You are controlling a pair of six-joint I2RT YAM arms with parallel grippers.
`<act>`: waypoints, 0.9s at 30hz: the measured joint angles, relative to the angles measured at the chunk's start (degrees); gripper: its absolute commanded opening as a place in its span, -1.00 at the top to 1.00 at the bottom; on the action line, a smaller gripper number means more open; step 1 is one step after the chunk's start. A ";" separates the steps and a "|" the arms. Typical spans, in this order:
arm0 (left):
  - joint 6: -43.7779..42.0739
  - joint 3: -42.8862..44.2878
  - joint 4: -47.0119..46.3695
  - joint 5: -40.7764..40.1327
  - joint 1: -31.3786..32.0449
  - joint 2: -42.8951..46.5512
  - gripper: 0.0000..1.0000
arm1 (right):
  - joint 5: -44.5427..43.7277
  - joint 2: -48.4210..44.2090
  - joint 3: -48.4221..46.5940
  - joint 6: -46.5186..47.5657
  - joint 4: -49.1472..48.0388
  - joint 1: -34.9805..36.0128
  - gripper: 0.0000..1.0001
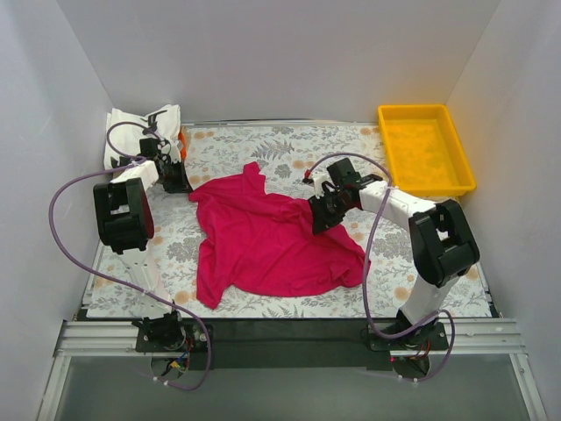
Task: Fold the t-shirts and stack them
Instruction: Flatten the tshirt out
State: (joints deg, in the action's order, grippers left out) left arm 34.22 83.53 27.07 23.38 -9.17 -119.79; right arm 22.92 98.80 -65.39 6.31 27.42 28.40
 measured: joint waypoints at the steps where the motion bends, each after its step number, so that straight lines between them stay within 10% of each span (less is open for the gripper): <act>1: 0.07 0.00 0.00 0.00 0.00 0.00 1.00 | 0.46 0.70 -0.33 -0.33 -0.07 -0.09 0.46; 20: 0.11 -0.04 -0.13 0.02 0.00 -0.02 1.00 | -11.17 -1.49 -2.01 -1.60 -4.94 -0.15 -0.25; 27: 0.13 -0.04 -0.15 0.17 -0.04 -0.07 1.00 | -13.27 1.07 -1.77 0.09 -5.22 -0.15 0.53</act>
State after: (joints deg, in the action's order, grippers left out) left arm 34.35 83.48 26.92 23.55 -9.21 -119.85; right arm 9.65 99.88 -67.16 6.39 22.20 28.25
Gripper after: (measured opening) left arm 0.015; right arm 0.403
